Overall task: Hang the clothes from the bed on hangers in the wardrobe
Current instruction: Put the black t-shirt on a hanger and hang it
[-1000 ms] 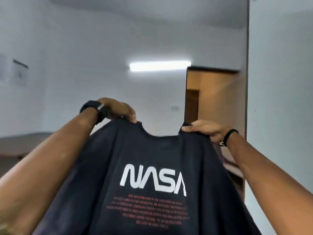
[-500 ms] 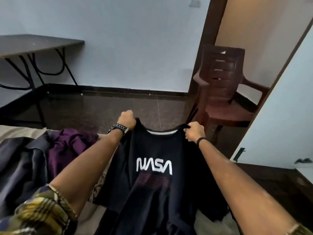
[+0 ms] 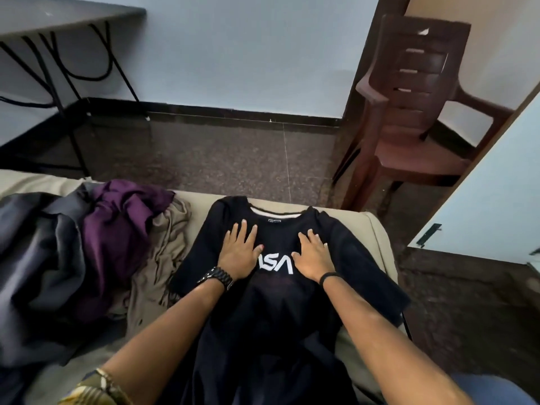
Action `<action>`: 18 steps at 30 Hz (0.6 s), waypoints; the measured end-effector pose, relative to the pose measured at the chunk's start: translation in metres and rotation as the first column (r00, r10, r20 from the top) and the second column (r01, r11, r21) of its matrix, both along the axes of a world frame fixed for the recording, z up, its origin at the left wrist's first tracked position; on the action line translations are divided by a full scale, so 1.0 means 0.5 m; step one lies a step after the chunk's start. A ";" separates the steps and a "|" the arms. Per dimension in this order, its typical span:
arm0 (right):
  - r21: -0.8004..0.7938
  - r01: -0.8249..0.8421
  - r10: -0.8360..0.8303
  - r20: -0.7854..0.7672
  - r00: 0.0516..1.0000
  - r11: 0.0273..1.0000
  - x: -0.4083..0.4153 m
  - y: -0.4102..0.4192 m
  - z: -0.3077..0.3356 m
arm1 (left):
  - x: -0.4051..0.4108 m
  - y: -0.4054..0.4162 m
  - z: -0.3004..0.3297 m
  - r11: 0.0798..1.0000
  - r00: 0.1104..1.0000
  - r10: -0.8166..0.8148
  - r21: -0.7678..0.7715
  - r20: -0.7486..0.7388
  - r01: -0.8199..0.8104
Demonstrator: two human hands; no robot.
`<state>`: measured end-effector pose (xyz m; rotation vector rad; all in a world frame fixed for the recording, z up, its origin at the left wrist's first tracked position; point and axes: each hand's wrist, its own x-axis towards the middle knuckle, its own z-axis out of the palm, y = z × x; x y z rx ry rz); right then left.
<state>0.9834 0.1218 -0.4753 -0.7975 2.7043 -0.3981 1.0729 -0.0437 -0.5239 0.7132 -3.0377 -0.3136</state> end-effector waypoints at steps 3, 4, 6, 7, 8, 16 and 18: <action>0.053 -0.033 0.032 0.024 0.999 0.998 0.060 -0.016 0.007 | 0.062 0.024 0.016 0.997 0.990 -0.077 0.019 0.119 0.075; 0.041 -0.056 0.054 0.052 0.997 0.998 0.086 -0.025 0.008 | 0.095 0.032 0.020 0.995 0.983 -0.100 0.024 0.151 0.098; -0.015 -0.128 0.129 0.130 0.983 0.992 0.139 -0.044 0.006 | 0.164 0.049 0.032 0.989 0.982 -0.128 0.087 0.137 0.117; -0.052 -0.164 0.171 0.169 0.971 0.985 0.167 -0.054 0.005 | 0.198 0.054 0.042 0.980 0.989 -0.124 0.164 0.081 0.110; -0.088 -0.195 0.210 0.211 0.955 0.977 0.195 -0.062 0.008 | 0.230 0.060 0.054 0.960 0.996 -0.091 0.265 0.007 0.086; -0.394 -0.446 0.575 0.318 0.754 0.804 0.485 -0.131 0.064 | 0.578 0.084 0.119 0.874 0.715 0.454 0.420 -0.532 -0.244; -0.478 -0.466 0.656 0.394 0.644 0.745 0.558 -0.140 0.062 | 0.655 0.075 0.119 0.840 0.571 0.543 0.395 -0.616 -0.372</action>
